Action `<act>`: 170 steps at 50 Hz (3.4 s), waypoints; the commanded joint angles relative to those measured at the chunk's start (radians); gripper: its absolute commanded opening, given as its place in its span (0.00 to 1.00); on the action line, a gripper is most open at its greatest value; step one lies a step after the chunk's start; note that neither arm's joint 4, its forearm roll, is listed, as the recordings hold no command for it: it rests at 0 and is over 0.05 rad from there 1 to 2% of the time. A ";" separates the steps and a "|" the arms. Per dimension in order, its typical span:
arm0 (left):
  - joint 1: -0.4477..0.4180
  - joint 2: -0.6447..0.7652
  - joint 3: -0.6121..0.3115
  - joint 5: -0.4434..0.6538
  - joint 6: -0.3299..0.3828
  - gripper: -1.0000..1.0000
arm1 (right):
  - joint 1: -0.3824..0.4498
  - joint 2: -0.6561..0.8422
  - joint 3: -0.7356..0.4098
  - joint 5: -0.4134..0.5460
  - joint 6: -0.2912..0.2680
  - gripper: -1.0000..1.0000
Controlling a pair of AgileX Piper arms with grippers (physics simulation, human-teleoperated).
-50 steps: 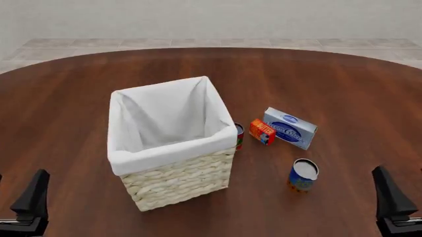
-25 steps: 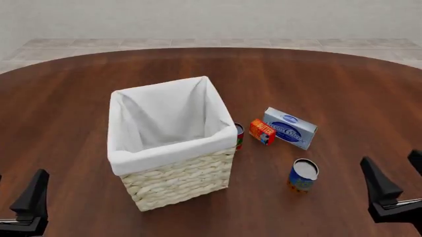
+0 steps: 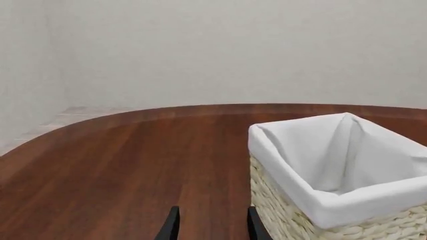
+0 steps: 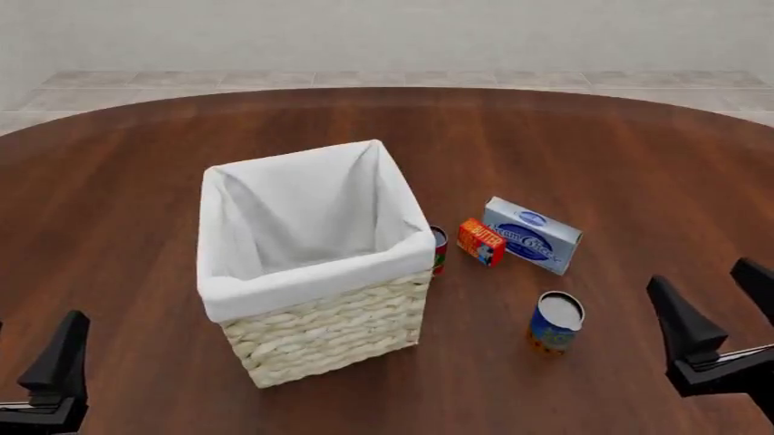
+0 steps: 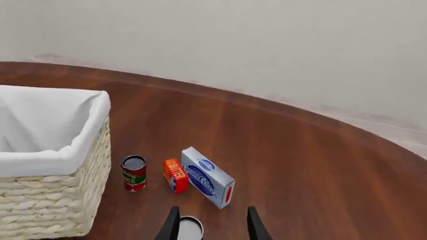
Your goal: Pick up the alphabet soup and put it in the basket.
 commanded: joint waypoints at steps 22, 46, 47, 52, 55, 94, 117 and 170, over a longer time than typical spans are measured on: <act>0.005 0.000 0.000 0.000 0.002 1.00 | 0.107 0.241 -0.044 -0.118 0.039 1.00; 0.014 0.000 0.000 -0.006 -0.006 1.00 | 0.077 0.495 -0.086 -0.215 0.026 1.00; 0.014 0.000 0.000 -0.006 -0.006 1.00 | 0.078 0.498 -0.090 -0.211 0.027 1.00; 0.015 0.000 0.000 -0.008 -0.006 1.00 | 0.078 0.536 -0.097 -0.213 0.041 1.00; 0.016 0.000 0.000 -0.008 -0.006 1.00 | 0.081 0.541 -0.090 -0.216 0.042 1.00; 0.020 0.000 0.000 -0.011 -0.006 1.00 | 0.058 0.610 -0.035 -0.265 0.035 1.00; 0.021 0.000 0.000 -0.013 -0.003 1.00 | 0.064 0.720 -0.017 -0.370 0.034 1.00; 0.022 0.000 0.000 -0.011 -0.003 1.00 | 0.069 0.910 0.006 -0.523 0.064 1.00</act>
